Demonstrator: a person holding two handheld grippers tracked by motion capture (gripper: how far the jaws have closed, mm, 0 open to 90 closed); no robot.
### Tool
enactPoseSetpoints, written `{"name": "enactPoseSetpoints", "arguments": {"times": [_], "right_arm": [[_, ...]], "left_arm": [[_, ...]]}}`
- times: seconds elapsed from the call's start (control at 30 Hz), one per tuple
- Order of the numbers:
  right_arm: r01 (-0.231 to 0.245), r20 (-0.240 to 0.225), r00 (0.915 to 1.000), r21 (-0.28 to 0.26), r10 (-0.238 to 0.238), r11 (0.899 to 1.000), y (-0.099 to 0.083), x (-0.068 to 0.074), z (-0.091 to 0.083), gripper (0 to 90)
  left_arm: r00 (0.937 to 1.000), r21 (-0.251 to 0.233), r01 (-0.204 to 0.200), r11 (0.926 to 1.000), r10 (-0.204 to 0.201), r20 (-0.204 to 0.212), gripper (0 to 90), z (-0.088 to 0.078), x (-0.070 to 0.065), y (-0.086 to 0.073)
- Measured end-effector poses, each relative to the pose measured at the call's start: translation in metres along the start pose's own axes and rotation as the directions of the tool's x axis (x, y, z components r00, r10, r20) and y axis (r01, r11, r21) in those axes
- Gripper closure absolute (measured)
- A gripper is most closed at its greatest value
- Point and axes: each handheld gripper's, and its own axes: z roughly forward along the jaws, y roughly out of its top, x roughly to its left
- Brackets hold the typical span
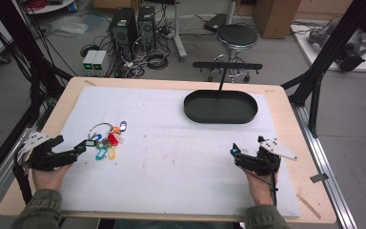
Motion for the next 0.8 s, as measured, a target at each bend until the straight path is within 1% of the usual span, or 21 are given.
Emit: {"name": "enactPoseSetpoints", "arguments": {"times": [0.2,0.33,0.43,0.5,0.57,0.6,0.73,0.8], "right_arm": [[0.006,0.007,1.0000,-0.004,-0.005,1.000,0.0000,-0.0008,-0.0002,0.5],[0.001,0.007,1.0000,-0.003,-0.001,1.000,-0.0002,0.0000,0.0000,0.5],[0.003,0.003,1.0000,-0.004,-0.003,1.000,-0.0003,0.0001,0.0005,0.5],[0.008,0.003,1.0000,-0.004,-0.008,1.000,-0.0003,0.0003,0.0006,0.5],[0.000,0.000,1.0000,-0.005,0.000,1.000,-0.0002,0.0002,0.0003,0.5],[0.001,-0.001,1.0000,-0.003,-0.001,1.000,-0.0002,0.0000,0.0004,0.5],[0.004,0.002,1.0000,-0.002,-0.004,1.000,-0.0005,-0.0007,0.0014,0.5],[-0.002,0.002,1.0000,0.005,0.002,1.000,-0.0007,-0.0002,0.0015,0.5]], "left_arm": [[1.0000,0.000,0.001,1.0000,-0.001,0.002,4.9,0.0005,-0.0003,-0.0001],[0.9999,0.011,0.009,0.9999,-0.009,0.015,4.9,0.0021,-0.0004,-0.0003],[0.9998,0.017,0.006,0.9998,-0.007,0.021,4.9,0.0029,-0.0004,-0.0004],[0.9996,0.016,0.011,0.9998,-0.011,0.026,4.9,0.0038,-0.0006,-0.0004],[0.9995,0.015,0.013,0.9998,-0.013,0.029,4.9,0.0041,-0.0004,-0.0003],[0.9993,0.017,0.021,0.9996,-0.021,0.032,4.9,0.0053,0.0001,-0.0003],[0.9991,0.029,0.018,0.9994,-0.020,0.037,4.9,0.0081,0.0008,0.0001],[0.9993,0.036,0.007,0.9993,-0.008,0.036,4.9,0.0096,0.0000,0.0014]]}}
